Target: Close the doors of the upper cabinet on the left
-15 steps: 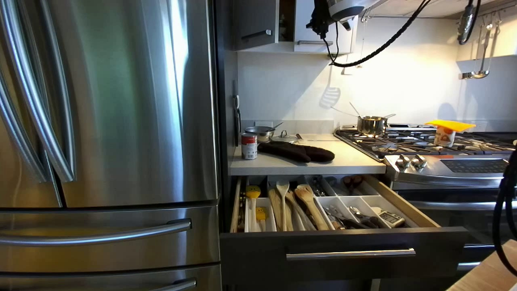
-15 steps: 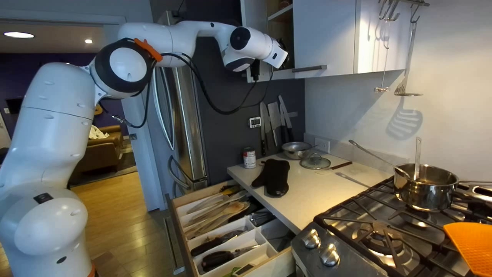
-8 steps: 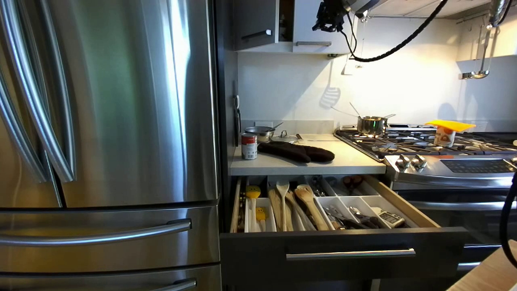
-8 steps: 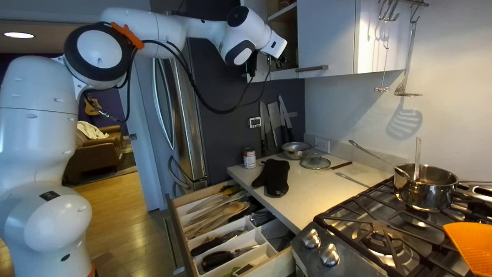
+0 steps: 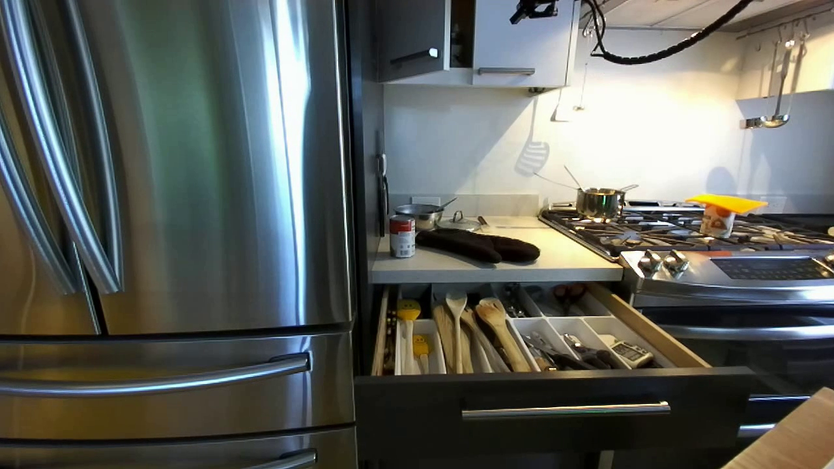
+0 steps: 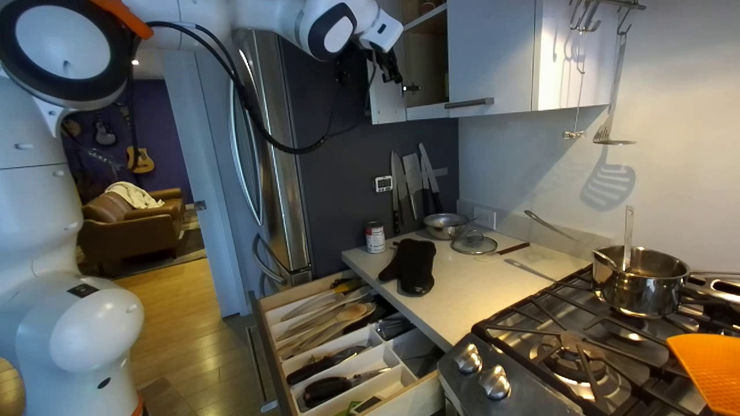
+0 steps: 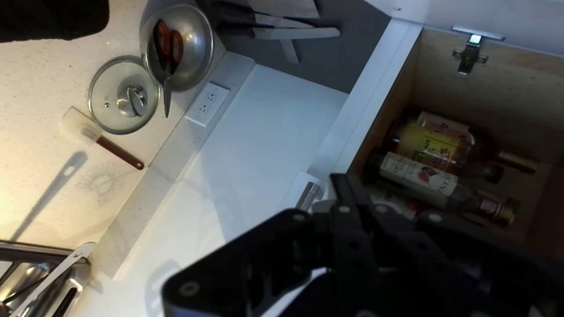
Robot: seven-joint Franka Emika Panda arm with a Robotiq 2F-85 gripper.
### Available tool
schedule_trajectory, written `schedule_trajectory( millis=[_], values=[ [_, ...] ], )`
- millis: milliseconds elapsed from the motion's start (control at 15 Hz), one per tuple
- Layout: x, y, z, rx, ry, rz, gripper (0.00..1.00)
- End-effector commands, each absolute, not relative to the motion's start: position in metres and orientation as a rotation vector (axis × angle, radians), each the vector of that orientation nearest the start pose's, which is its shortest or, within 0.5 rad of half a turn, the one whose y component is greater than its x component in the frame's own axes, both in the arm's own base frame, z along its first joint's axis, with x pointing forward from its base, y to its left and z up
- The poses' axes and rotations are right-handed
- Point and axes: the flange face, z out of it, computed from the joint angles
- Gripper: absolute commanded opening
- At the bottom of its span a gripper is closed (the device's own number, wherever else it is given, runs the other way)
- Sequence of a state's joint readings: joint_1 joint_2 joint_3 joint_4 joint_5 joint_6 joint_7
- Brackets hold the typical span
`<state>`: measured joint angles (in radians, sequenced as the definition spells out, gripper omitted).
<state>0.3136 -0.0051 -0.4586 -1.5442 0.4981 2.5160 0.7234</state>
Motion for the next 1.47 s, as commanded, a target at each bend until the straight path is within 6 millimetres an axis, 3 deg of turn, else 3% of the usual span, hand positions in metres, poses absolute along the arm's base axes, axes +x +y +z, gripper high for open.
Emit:
schedule_trajectory(
  millis=[0, 200, 467, 533, 733, 1133, 1400],
  values=[
    [0.549, -0.063, 0.774, -1.922, 1.183, -0.96, 0.0],
    [0.522, -0.035, 0.792, -1.939, 1.138, -0.992, 0.0],
    [0.49, 0.019, 0.81, -1.951, 0.912, -1.007, 0.0],
    [0.511, 0.005, 0.814, -1.946, 0.993, -1.003, 0.01],
    [0.496, 0.027, 0.818, -1.952, 0.916, -0.999, 0.01],
    [0.497, 0.021, 0.815, -1.957, 0.921, -1.005, 0.0],
    [0.52, 0.057, 0.826, -2.039, 0.677, -1.068, 0.0]
  ],
)
